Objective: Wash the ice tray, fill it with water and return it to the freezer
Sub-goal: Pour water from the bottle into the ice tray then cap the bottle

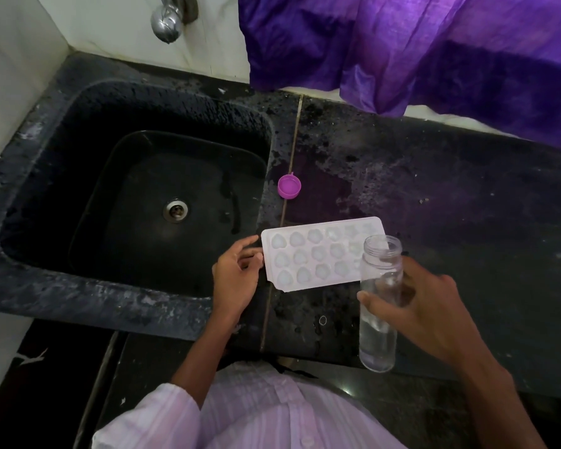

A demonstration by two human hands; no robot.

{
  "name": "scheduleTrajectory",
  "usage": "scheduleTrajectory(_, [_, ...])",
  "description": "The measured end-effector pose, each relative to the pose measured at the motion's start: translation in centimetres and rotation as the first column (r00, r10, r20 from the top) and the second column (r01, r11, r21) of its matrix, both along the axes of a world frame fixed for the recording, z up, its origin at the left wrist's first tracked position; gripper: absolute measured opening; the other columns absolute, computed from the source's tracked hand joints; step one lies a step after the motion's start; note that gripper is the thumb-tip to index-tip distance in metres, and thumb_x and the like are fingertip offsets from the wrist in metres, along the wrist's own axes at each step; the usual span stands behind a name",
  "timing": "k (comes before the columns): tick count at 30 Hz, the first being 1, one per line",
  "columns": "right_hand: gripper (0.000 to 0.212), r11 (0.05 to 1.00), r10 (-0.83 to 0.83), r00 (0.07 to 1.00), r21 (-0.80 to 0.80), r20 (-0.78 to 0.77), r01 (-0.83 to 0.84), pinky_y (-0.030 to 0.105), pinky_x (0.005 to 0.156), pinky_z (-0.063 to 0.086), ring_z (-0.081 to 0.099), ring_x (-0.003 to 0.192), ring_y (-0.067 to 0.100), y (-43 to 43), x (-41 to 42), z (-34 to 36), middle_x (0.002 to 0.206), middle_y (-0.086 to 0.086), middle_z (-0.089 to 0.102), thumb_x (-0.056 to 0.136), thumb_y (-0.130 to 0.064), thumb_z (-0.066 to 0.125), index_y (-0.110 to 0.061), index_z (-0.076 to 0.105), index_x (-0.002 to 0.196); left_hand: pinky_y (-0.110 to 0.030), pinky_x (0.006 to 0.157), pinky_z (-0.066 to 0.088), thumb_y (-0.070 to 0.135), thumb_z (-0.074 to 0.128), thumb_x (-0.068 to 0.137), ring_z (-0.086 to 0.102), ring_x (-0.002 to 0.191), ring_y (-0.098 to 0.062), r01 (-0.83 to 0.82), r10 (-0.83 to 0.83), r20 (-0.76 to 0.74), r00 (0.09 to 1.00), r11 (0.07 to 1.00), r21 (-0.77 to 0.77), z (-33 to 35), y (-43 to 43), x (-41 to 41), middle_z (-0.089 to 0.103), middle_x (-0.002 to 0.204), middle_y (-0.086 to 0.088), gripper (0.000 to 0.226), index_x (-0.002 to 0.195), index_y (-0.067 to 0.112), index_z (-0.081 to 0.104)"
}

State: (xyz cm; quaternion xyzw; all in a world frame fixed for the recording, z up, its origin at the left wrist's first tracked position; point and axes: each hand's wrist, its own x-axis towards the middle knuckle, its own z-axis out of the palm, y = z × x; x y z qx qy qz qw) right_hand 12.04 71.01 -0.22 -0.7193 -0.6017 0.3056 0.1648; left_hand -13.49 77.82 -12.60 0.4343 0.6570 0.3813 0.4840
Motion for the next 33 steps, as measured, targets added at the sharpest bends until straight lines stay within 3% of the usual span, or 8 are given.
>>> scheduleTrajectory(7, [0.048, 0.983, 0.029, 0.989, 0.184, -0.146, -0.002, 0.004, 0.069, 0.048, 0.068, 0.082, -0.008, 0.8, -1.9, 0.9, 0.089, -0.023, 0.071, 0.07, -0.034, 0.086, -0.022, 0.066, 0.111, -0.025, 0.089, 0.057, 0.006, 0.07, 0.089, 0.068, 0.098, -0.004, 0.071, -0.039, -0.126, 0.991, 0.963, 0.26, 2.9, -1.3, -0.5, 0.071, 0.111, 0.006, 0.032, 0.119, 0.017, 0.07])
scheduleTrajectory(10, [0.048, 0.971, 0.06, 0.979, 0.238, -0.197, -0.011, 0.002, 0.073, 0.047, 0.067, 0.085, -0.008, 1.6, -3.5, 1.3, 0.088, -0.025, 0.071, 0.067, -0.039, 0.086, -0.026, 0.065, 0.109, -0.031, 0.092, 0.057, 0.013, 0.074, 0.087, 0.066, 0.11, -0.01, 0.255, -0.237, -0.095, 0.967, 0.883, 0.395, 5.5, -2.2, -0.1, 0.069, 0.12, 0.005, 0.035, 0.122, 0.013, 0.069])
scheduleTrajectory(15, [0.049, 0.955, 0.132, 0.949, 0.293, -0.287, -0.044, 0.006, 0.08, 0.049, 0.066, 0.092, -0.008, 3.2, -6.1, 1.9, 0.097, -0.031, 0.069, 0.068, -0.043, 0.086, -0.032, 0.065, 0.11, -0.037, 0.1, 0.053, 0.018, 0.083, 0.08, 0.06, 0.125, -0.011, 0.433, -0.458, -0.039, 0.888, 0.806, 0.404, 8.7, -3.3, 0.7, 0.064, 0.134, 0.007, 0.064, 0.138, 0.012, 0.058])
scheduleTrajectory(19, [0.059, 0.941, 0.187, 0.913, 0.332, -0.362, -0.061, 0.012, 0.083, 0.052, 0.067, 0.096, -0.004, 4.5, -7.9, 2.0, 0.099, -0.024, 0.072, 0.065, -0.05, 0.085, -0.029, 0.065, 0.117, -0.032, 0.1, 0.052, 0.017, 0.09, 0.072, 0.062, 0.123, -0.012, 0.316, -0.339, -0.021, 0.94, 0.849, 0.423, 9.7, -3.5, 0.6, 0.065, 0.131, 0.008, 0.081, 0.143, 0.013, 0.05])
scheduleTrajectory(25, [0.061, 0.932, 0.288, 0.852, 0.333, -0.437, -0.143, 0.012, 0.086, 0.051, 0.067, 0.097, -0.004, 6.1, -10.2, 1.8, 0.099, -0.02, 0.073, 0.063, -0.041, 0.091, -0.025, 0.067, 0.117, -0.032, 0.089, 0.058, 0.018, 0.088, 0.072, 0.069, 0.106, -0.008, 0.133, -0.103, -0.089, 0.991, 0.868, 0.478, 10.4, -3.1, -0.1, 0.072, 0.116, 0.008, 0.06, 0.127, 0.014, 0.064])
scheduleTrajectory(30, [0.057, 0.961, 0.275, 0.665, 0.221, -0.695, -0.168, 0.022, 0.088, 0.055, 0.07, 0.104, 0.009, 8.8, -9.6, 0.1, 0.108, -0.003, 0.075, 0.066, -0.022, 0.084, -0.018, 0.065, 0.119, -0.019, 0.086, 0.055, 0.024, 0.09, 0.07, 0.07, 0.101, -0.003, 0.046, -0.004, -0.089, 0.996, 0.878, 0.476, 10.0, -2.3, -1.9, 0.073, 0.11, 0.01, 0.061, 0.124, 0.013, 0.065])
scheduleTrajectory(31, [0.048, 0.972, 0.226, 0.691, 0.207, -0.686, -0.111, 0.022, 0.087, 0.055, 0.071, 0.1, 0.008, 9.9, -9.2, -0.6, 0.108, 0.0, 0.075, 0.072, -0.02, 0.082, -0.016, 0.066, 0.117, -0.019, 0.086, 0.055, 0.021, 0.092, 0.067, 0.07, 0.101, -0.002, 0.036, 0.007, -0.092, 0.996, 0.887, 0.461, 9.7, -1.9, -2.5, 0.074, 0.11, 0.01, 0.064, 0.125, 0.013, 0.066])
scheduleTrajectory(33, [0.033, 0.97, 0.129, 0.874, 0.241, -0.468, -0.014, 0.01, 0.08, 0.052, 0.07, 0.089, 0.001, 12.3, -8.3, -2.6, 0.107, 0.004, 0.075, 0.083, -0.016, 0.078, -0.012, 0.068, 0.114, -0.019, 0.087, 0.055, 0.02, 0.093, 0.065, 0.07, 0.1, -0.002, 0.024, 0.023, -0.1, 0.995, 0.898, 0.44, 9.6, -1.1, -3.5, 0.073, 0.108, 0.011, 0.064, 0.123, 0.014, 0.066])
